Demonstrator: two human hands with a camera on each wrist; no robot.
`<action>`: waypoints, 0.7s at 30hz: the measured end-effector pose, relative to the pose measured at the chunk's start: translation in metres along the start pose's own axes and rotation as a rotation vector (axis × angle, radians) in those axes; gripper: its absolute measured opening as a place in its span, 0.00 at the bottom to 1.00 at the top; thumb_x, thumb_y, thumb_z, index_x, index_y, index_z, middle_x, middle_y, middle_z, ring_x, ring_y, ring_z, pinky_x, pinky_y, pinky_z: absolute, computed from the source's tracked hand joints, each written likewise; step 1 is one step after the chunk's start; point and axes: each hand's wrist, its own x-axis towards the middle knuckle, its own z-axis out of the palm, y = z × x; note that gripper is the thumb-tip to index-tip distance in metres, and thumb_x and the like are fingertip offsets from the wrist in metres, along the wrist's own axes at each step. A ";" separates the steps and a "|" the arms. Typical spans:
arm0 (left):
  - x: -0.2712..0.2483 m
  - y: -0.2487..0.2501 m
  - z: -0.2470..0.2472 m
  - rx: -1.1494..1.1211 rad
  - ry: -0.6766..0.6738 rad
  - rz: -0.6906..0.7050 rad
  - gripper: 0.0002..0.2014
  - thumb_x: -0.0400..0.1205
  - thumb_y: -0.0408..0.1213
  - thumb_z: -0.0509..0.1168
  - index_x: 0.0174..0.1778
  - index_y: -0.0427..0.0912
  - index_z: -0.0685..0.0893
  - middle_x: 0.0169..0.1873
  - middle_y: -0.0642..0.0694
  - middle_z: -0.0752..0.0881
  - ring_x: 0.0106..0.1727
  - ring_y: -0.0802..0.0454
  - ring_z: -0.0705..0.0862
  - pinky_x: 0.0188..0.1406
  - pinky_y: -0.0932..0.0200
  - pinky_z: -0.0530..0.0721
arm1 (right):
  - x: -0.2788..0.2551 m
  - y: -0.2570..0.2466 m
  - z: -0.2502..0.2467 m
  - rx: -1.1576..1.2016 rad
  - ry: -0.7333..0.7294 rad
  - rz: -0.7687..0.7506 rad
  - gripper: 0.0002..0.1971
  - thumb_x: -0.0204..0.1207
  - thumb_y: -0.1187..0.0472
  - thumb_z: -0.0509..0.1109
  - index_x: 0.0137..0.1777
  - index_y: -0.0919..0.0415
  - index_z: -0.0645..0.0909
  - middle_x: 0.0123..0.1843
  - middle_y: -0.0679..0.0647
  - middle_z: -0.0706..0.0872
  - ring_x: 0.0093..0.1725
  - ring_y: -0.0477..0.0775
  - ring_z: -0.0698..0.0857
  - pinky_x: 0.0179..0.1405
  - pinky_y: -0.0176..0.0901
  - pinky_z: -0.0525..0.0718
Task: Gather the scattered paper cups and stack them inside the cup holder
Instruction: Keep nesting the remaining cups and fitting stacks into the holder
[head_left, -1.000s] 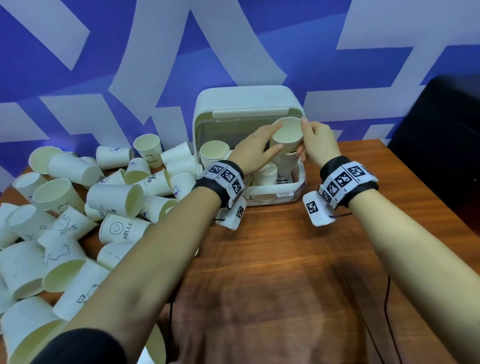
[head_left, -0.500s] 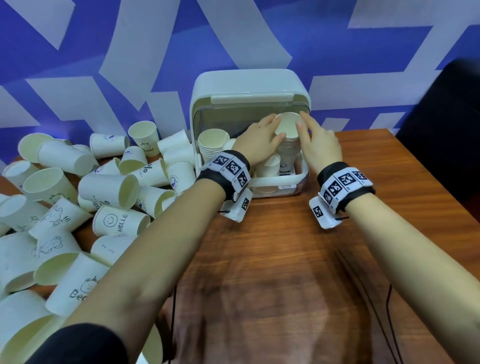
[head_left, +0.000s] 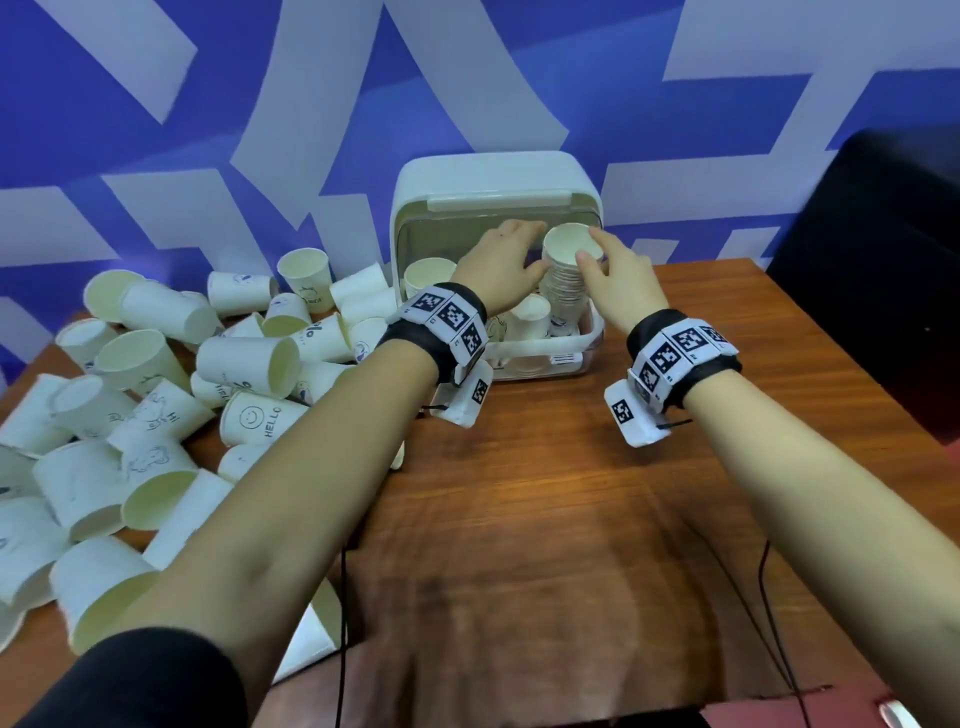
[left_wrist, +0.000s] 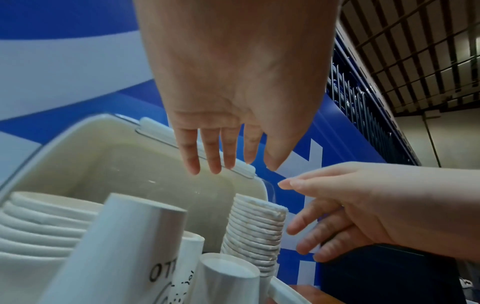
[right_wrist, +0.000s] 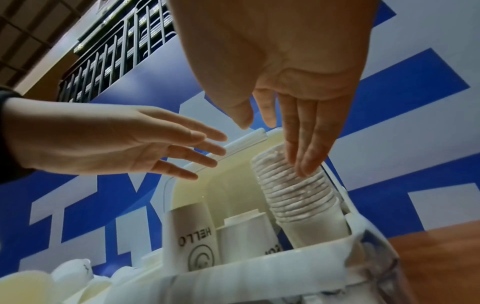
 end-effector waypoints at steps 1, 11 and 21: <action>-0.006 0.002 -0.006 0.012 0.004 -0.004 0.25 0.85 0.45 0.59 0.79 0.45 0.68 0.76 0.41 0.71 0.75 0.43 0.70 0.73 0.49 0.70 | -0.004 -0.002 -0.001 0.008 -0.004 0.004 0.25 0.84 0.50 0.56 0.80 0.54 0.65 0.53 0.57 0.84 0.62 0.64 0.80 0.65 0.55 0.77; -0.076 0.007 -0.041 0.040 -0.025 -0.050 0.23 0.84 0.42 0.60 0.76 0.41 0.72 0.73 0.41 0.76 0.73 0.43 0.73 0.73 0.50 0.70 | -0.065 -0.029 0.006 -0.004 -0.149 -0.006 0.23 0.82 0.54 0.60 0.77 0.55 0.69 0.62 0.62 0.84 0.64 0.62 0.80 0.64 0.48 0.75; -0.250 0.010 -0.035 0.013 -0.296 -0.166 0.22 0.84 0.48 0.63 0.73 0.45 0.76 0.66 0.49 0.81 0.66 0.51 0.79 0.51 0.72 0.64 | -0.198 -0.066 0.058 -0.049 -0.643 -0.263 0.19 0.82 0.51 0.63 0.70 0.55 0.78 0.65 0.56 0.84 0.62 0.54 0.82 0.56 0.39 0.75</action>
